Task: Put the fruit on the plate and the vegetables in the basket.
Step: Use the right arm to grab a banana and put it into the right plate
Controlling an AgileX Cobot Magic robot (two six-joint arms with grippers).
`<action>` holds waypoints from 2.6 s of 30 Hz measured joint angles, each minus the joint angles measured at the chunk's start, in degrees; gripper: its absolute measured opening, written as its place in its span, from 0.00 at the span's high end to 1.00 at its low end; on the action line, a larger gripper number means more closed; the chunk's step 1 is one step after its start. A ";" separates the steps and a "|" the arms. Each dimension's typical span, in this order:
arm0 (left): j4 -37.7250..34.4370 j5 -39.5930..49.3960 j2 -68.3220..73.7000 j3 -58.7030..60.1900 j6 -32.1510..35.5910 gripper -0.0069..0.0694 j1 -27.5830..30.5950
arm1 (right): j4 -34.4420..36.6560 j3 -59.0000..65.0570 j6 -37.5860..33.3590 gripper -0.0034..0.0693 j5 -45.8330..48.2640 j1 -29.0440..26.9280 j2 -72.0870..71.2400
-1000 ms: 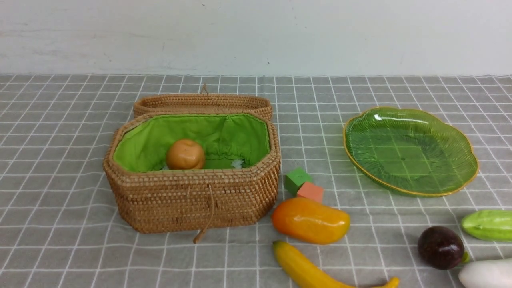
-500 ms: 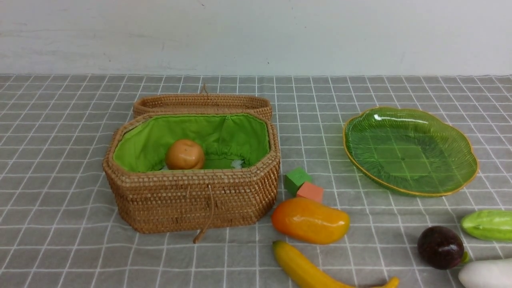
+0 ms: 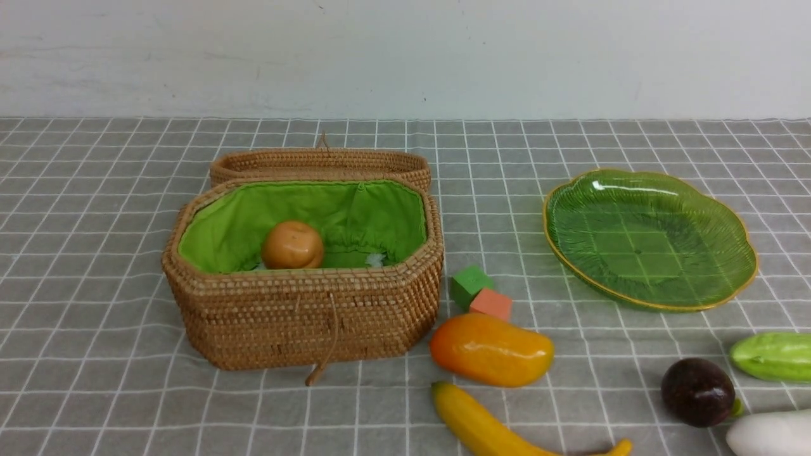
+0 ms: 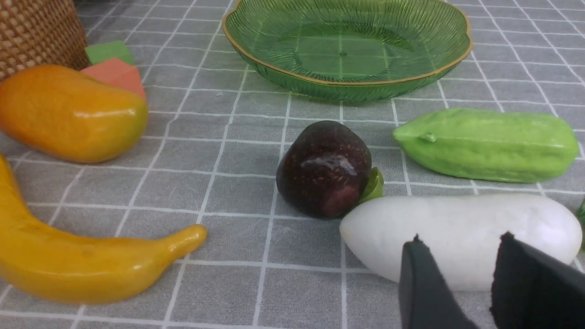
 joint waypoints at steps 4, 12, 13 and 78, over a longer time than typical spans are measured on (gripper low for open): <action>4.52 -12.70 -6.40 10.38 0.00 0.93 4.10 | 0.00 0.00 0.00 0.62 0.00 0.00 0.00; 6.20 -25.07 -25.05 35.16 0.04 0.92 9.36 | 0.00 0.00 0.18 0.62 0.00 0.00 0.00; 6.16 -25.13 -25.43 36.21 0.04 0.92 9.76 | 0.00 0.00 0.18 0.62 0.00 0.00 0.00; 5.67 -30.84 -26.03 47.92 -0.01 0.87 14.88 | 17.53 -34.77 -0.54 0.62 13.50 0.00 32.52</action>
